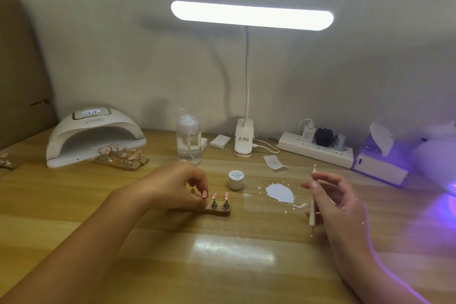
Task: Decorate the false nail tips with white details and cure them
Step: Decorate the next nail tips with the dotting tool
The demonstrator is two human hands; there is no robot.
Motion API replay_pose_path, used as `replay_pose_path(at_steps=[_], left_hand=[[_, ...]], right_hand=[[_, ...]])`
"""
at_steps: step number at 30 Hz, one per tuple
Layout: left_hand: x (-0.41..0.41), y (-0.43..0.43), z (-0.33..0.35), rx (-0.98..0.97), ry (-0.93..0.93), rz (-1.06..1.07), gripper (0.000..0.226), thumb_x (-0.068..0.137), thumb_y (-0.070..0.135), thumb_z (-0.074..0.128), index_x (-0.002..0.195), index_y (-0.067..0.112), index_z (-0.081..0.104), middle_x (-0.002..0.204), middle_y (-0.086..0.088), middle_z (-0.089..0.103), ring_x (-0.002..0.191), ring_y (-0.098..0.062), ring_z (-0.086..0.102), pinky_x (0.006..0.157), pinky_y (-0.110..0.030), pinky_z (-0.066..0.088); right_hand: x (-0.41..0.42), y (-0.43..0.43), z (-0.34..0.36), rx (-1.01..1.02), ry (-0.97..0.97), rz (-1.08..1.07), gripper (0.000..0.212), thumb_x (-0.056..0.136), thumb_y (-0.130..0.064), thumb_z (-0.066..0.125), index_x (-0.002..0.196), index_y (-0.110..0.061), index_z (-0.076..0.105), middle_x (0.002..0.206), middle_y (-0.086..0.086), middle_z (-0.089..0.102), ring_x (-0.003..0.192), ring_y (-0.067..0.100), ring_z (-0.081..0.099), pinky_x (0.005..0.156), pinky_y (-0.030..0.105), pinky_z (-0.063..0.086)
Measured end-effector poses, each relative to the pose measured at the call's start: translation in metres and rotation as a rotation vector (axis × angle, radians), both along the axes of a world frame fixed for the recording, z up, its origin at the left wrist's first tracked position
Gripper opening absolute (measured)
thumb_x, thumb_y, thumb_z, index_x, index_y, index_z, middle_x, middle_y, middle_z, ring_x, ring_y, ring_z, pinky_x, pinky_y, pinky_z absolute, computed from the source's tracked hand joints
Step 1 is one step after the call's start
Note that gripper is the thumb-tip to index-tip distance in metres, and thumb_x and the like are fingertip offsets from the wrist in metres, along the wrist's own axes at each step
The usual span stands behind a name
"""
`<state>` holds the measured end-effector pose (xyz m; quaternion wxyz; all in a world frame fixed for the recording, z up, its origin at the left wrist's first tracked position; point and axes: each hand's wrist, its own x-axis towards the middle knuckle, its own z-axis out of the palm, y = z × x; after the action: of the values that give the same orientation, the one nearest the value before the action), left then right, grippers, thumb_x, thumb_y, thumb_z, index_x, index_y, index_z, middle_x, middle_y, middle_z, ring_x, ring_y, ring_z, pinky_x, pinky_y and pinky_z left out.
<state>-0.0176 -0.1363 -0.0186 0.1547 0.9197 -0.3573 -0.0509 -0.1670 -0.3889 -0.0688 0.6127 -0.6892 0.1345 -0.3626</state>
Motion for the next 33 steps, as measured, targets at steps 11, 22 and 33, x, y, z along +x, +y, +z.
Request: replay_pose_path(at_steps=[11, 22, 33], left_hand=[[-0.009, -0.009, 0.000, 0.047, -0.074, 0.012, 0.007, 0.078, 0.036, 0.072, 0.081, 0.033, 0.066, 0.090, 0.018, 0.064, 0.086, 0.005, 0.053, 0.064, -0.016, 0.038], [-0.018, -0.009, 0.025, -0.264, -0.134, 0.148, 0.011, 0.079, 0.026, 0.074, 0.076, 0.032, 0.066, 0.077, 0.016, 0.070, 0.075, 0.003, 0.066, 0.070, -0.024, 0.054], [-0.088, -0.096, -0.030, -0.520, 0.078, -0.088, 0.008, 0.085, 0.026, 0.070, 0.081, 0.033, 0.069, 0.079, 0.023, 0.069, 0.067, 0.003, 0.061, 0.066, -0.016, 0.047]], right_hand=[[-0.003, -0.012, 0.016, 0.414, 0.093, 0.052, 0.029, 0.063, -0.044, 0.079, 0.078, -0.019, 0.077, 0.069, -0.006, 0.070, 0.050, 0.001, 0.045, 0.044, 0.015, 0.039], [-0.001, -0.015, 0.019, 0.459, 0.131, 0.245, 0.028, 0.068, -0.032, 0.078, 0.088, -0.013, 0.080, 0.087, 0.005, 0.077, 0.045, 0.003, 0.049, 0.040, 0.014, 0.044], [0.005, -0.017, 0.008, 0.165, 0.144, 0.051, 0.032, 0.105, -0.032, 0.044, 0.083, -0.013, 0.057, 0.054, 0.004, 0.063, 0.045, 0.016, 0.059, 0.040, 0.021, 0.043]])
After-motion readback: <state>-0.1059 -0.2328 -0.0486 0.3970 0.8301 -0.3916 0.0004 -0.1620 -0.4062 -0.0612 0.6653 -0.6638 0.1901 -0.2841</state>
